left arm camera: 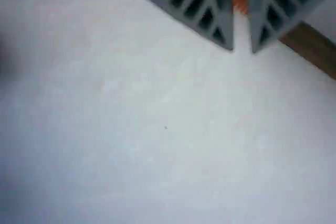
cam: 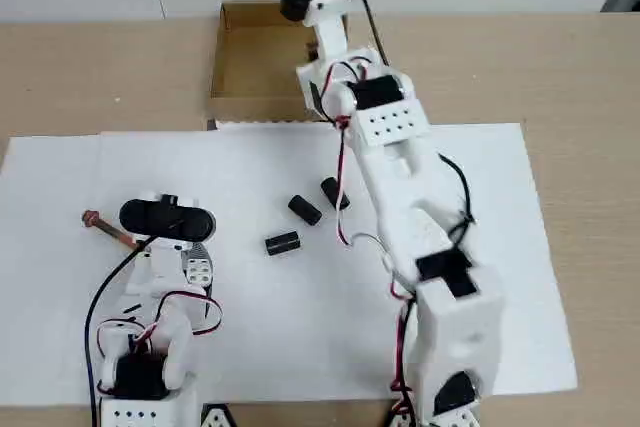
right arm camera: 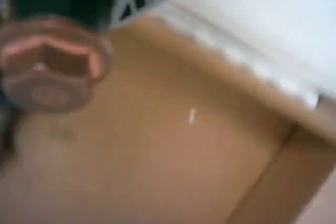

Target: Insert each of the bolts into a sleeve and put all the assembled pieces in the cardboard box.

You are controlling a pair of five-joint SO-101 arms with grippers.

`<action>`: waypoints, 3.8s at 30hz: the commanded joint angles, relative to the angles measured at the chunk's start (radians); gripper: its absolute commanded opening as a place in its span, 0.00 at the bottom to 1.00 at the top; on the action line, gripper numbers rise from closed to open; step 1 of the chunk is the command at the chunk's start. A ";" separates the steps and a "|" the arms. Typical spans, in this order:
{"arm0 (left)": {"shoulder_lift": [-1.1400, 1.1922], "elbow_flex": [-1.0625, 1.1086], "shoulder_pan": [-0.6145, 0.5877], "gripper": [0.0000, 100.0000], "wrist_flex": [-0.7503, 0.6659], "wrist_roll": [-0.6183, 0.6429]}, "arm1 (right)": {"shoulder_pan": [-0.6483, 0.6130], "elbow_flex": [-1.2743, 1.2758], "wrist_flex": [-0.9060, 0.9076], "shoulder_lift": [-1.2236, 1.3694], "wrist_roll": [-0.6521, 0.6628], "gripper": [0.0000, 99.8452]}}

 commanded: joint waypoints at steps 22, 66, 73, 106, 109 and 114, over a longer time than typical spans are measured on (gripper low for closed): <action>-0.009 -0.005 -0.002 0.01 -0.003 -0.006 | -0.007 -0.499 -0.128 0.435 0.187 0.14; -0.009 -0.005 -0.002 0.01 -0.003 -0.006 | -0.012 -0.908 0.932 0.397 0.181 0.14; -0.009 -0.005 -0.002 0.01 -0.003 -0.006 | -0.028 -0.514 0.923 0.166 0.187 0.15; -0.009 -0.005 -0.003 0.01 0.000 -0.006 | -0.091 -0.193 0.843 0.275 0.178 0.14; -0.009 -0.005 -0.003 0.01 0.000 -0.006 | -0.091 -0.193 0.835 0.297 0.183 0.14; -0.009 -0.005 -0.005 0.01 0.002 -0.006 | -0.082 -0.193 0.835 0.334 0.184 0.14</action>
